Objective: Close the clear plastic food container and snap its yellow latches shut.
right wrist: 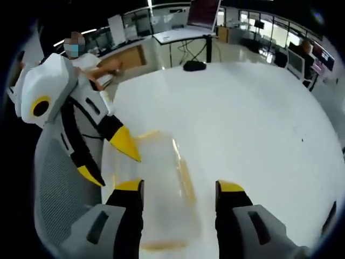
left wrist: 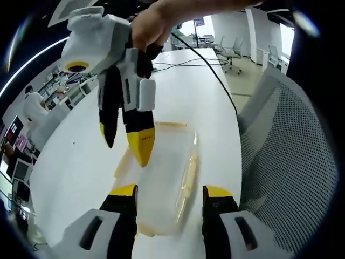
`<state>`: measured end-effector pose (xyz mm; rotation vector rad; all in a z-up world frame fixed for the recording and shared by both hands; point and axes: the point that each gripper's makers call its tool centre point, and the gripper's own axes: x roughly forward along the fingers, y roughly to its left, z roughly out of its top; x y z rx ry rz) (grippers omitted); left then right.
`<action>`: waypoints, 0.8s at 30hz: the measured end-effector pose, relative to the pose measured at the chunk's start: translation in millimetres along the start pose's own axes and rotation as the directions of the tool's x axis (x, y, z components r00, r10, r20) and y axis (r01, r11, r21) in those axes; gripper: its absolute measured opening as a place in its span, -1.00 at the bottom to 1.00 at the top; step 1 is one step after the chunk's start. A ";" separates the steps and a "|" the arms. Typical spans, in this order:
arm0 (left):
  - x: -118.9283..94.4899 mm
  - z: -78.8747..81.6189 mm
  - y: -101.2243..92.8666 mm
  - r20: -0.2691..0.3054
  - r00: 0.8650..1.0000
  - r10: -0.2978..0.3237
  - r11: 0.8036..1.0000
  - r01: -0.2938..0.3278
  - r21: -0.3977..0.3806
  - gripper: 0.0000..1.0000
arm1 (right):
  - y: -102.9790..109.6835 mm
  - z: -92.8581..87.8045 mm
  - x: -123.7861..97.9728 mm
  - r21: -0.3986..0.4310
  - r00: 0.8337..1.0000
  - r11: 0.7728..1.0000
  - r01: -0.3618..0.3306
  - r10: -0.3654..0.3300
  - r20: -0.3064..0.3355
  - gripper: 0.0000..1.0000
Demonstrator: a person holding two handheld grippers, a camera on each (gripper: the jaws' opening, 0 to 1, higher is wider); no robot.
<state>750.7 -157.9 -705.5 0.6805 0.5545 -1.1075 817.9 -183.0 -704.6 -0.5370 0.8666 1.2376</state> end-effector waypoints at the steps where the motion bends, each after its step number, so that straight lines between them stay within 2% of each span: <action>1: -2.4 -0.4 2.8 0.006 1.000 0.012 1.000 -0.012 -0.016 -0.07 | 0.3 -1.6 -2.5 0.006 1.000 1.000 0.010 -0.010 0.007 0.03; 5: -8.1 -4.1 11.6 0.007 0.999 0.044 0.997 -0.044 -0.066 0.07 | -1.8 -5.3 -11.9 0.023 0.997 0.998 0.061 -0.062 0.037 0.12; 10: -12.2 -13.1 19.0 -0.001 0.998 0.069 0.989 -0.068 -0.132 0.16 | 2.4 -12.4 -21.8 0.042 0.993 0.995 0.090 -0.093 0.068 0.18; 24: -13.8 -23.5 23.5 0.002 0.996 0.084 0.978 -0.082 -0.194 0.35 | 12.9 -38.0 -37.8 0.092 0.975 0.982 0.167 -0.178 0.131 0.29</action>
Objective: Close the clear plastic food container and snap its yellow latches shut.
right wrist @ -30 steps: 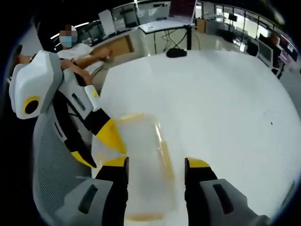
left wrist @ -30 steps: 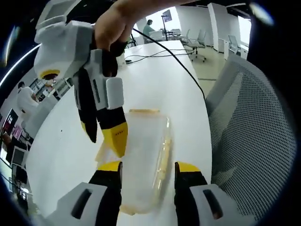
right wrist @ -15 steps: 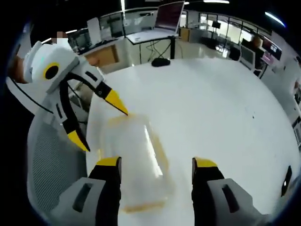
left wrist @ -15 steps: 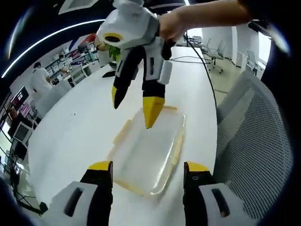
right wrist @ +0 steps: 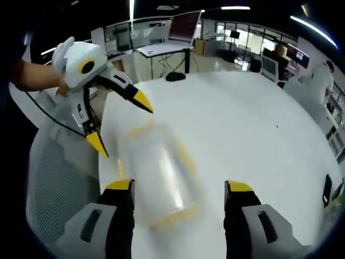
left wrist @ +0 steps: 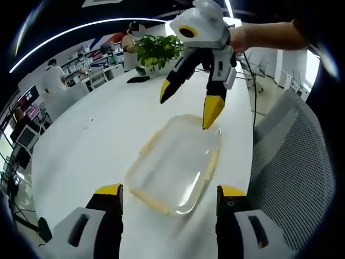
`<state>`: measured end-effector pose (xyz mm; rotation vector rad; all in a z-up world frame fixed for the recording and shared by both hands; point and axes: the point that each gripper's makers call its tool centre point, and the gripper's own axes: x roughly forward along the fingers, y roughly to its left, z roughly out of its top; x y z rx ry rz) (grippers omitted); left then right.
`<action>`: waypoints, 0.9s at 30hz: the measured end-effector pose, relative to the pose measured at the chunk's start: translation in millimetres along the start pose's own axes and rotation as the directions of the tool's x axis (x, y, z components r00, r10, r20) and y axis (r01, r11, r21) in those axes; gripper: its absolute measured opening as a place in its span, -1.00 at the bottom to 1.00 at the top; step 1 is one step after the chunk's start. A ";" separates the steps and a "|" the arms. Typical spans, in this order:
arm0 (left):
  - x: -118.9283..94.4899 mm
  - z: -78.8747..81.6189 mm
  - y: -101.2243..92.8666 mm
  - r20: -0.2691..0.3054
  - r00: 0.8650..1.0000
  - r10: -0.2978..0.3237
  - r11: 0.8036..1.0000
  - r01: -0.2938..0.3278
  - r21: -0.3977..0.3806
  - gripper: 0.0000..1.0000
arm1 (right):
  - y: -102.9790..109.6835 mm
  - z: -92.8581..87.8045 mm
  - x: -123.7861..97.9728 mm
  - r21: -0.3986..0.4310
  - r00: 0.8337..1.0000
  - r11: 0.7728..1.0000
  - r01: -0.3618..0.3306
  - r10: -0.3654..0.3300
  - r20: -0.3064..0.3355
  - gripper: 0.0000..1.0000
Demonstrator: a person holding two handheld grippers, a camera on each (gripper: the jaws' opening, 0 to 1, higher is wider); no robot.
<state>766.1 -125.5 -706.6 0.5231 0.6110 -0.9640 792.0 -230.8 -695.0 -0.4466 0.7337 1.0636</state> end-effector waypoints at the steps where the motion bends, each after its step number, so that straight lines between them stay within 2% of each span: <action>1: -0.1 -0.1 0.7 0.002 1.000 0.003 1.000 -0.003 -0.003 0.35 | 1.2 -2.2 -1.3 0.009 1.000 1.000 0.004 -0.004 0.008 0.30; 7: -1.4 -3.2 5.9 0.000 1.000 0.015 1.000 -0.015 -0.013 0.34 | 7.5 -12.5 -7.0 0.026 0.999 0.999 0.020 -0.021 0.038 0.31; 14: -0.9 -9.6 5.8 -0.011 1.000 0.010 1.000 -0.011 -0.016 0.33 | 13.9 -28.4 -7.8 0.029 0.999 0.999 0.023 -0.025 0.038 0.30; 19: 0.8 -13.4 6.5 -0.009 1.000 0.008 1.000 -0.008 -0.012 0.23 | 16.8 -37.7 -6.9 0.035 0.999 0.999 0.028 -0.030 0.043 0.24; 27: 9.0 -21.4 5.7 -0.039 0.999 0.003 1.000 -0.003 -0.009 0.11 | 22.1 -49.1 -1.1 0.049 0.998 0.998 0.034 -0.037 0.049 0.13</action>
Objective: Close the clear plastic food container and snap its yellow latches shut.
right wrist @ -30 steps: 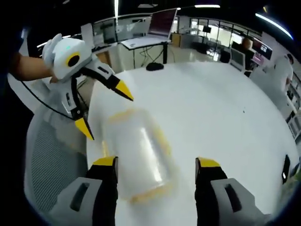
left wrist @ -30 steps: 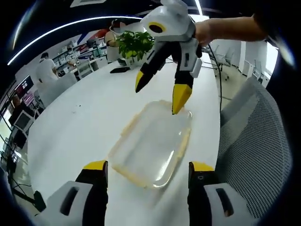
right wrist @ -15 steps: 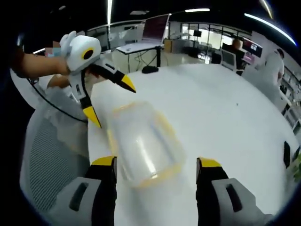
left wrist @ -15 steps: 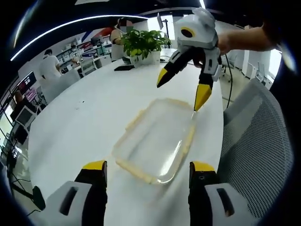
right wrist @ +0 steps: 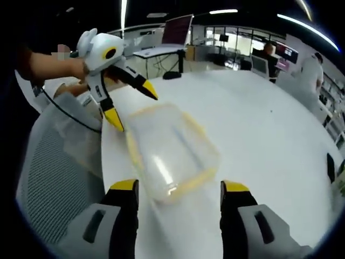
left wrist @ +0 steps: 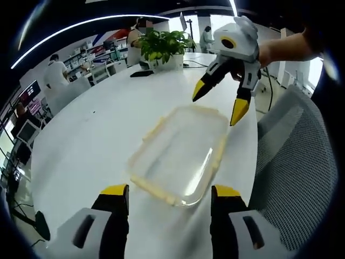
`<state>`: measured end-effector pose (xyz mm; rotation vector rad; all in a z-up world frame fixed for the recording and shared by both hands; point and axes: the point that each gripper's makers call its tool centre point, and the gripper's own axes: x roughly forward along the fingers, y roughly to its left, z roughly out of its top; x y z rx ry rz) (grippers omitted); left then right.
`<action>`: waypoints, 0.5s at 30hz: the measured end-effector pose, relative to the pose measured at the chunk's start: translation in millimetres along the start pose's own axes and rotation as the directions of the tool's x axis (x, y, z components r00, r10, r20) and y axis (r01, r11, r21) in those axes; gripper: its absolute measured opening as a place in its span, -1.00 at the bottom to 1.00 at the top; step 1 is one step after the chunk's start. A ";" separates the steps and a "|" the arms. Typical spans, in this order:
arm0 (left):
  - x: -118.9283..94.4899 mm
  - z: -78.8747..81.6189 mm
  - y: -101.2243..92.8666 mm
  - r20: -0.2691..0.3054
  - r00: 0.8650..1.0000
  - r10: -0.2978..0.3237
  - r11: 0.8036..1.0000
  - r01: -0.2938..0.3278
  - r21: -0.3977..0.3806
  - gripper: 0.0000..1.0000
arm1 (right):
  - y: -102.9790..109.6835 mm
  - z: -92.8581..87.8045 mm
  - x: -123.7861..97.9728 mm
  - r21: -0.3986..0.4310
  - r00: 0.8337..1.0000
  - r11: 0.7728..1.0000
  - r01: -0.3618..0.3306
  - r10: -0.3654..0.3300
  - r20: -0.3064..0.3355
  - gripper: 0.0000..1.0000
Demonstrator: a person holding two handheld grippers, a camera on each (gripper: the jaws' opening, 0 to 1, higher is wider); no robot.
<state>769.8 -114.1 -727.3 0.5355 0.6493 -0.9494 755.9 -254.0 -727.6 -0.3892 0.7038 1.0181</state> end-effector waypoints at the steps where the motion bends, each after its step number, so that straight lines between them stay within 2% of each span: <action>1: 1.2 -0.6 -0.2 -0.004 1.000 0.000 1.000 0.000 -0.001 0.09 | -0.2 -0.6 0.9 0.002 1.000 1.000 0.001 -0.001 0.002 0.11; 6: 6.7 -1.8 -1.3 -0.011 1.000 -0.010 1.000 0.010 -0.006 -0.01 | -0.6 -1.3 4.7 0.010 1.000 1.000 0.006 -0.006 0.006 0.07; 15: 13.2 -1.6 2.0 -0.013 1.000 -0.019 1.000 0.019 -0.017 -0.06 | -2.2 -0.4 10.3 0.003 1.000 1.000 0.002 -0.002 0.001 0.01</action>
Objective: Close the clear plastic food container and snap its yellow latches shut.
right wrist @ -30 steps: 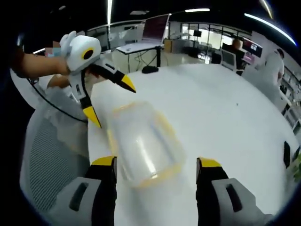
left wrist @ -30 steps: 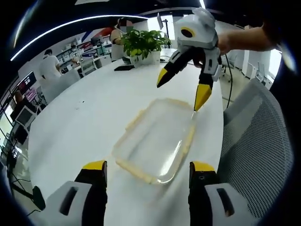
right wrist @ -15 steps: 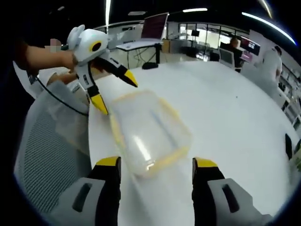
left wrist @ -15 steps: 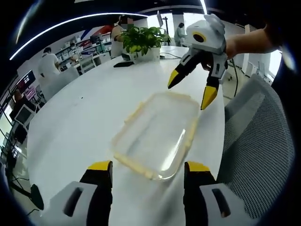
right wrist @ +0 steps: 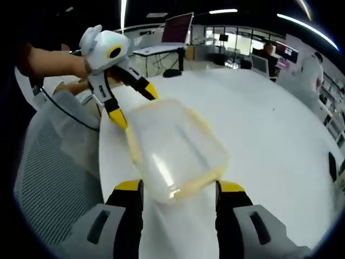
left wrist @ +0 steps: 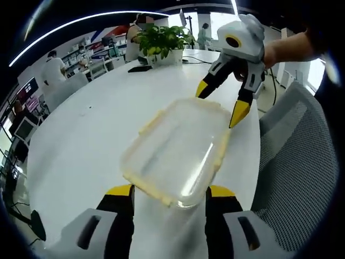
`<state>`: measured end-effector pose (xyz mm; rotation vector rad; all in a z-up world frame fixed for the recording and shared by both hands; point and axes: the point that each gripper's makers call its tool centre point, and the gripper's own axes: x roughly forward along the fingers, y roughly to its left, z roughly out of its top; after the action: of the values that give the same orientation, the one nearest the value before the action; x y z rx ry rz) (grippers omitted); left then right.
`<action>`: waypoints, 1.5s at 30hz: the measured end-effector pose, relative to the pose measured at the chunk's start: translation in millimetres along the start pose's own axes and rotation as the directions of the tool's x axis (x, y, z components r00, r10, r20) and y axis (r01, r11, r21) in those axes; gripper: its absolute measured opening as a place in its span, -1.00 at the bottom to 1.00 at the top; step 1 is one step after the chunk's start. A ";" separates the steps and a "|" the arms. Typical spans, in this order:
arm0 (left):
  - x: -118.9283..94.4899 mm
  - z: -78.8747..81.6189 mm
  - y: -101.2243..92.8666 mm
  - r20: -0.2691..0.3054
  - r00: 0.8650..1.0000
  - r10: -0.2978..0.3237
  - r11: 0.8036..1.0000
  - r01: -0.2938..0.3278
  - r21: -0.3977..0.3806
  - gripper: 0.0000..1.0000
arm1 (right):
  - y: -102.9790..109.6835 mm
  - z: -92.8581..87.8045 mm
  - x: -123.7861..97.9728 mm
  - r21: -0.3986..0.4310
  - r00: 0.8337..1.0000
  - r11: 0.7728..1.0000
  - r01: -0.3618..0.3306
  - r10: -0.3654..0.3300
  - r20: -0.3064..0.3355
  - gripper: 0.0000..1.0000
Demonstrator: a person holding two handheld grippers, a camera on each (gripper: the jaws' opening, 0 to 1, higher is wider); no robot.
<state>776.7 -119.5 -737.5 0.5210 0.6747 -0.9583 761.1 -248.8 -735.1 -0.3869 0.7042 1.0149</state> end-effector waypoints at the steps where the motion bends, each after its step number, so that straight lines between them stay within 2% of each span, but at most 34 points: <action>1: 0.4 0.5 1.0 0.002 1.000 -0.001 1.000 0.001 0.001 -0.06 | -1.6 0.4 0.3 0.002 1.000 1.000 0.000 0.000 0.000 0.01; 32: 30.0 23.8 63.9 -0.011 1.000 -0.004 1.000 0.004 0.000 -0.08 | -71.4 27.2 24.8 -0.011 0.999 1.000 0.011 -0.012 -0.050 0.02; 45: 36.2 26.9 83.9 -0.030 1.000 -0.010 1.000 0.010 0.012 -0.08 | -86.2 36.9 34.6 0.002 0.998 1.000 0.022 -0.022 -0.054 0.03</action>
<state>872.0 -117.4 -736.2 0.5443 0.6987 -0.9664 861.1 -246.8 -734.4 -0.4203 0.7487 0.9854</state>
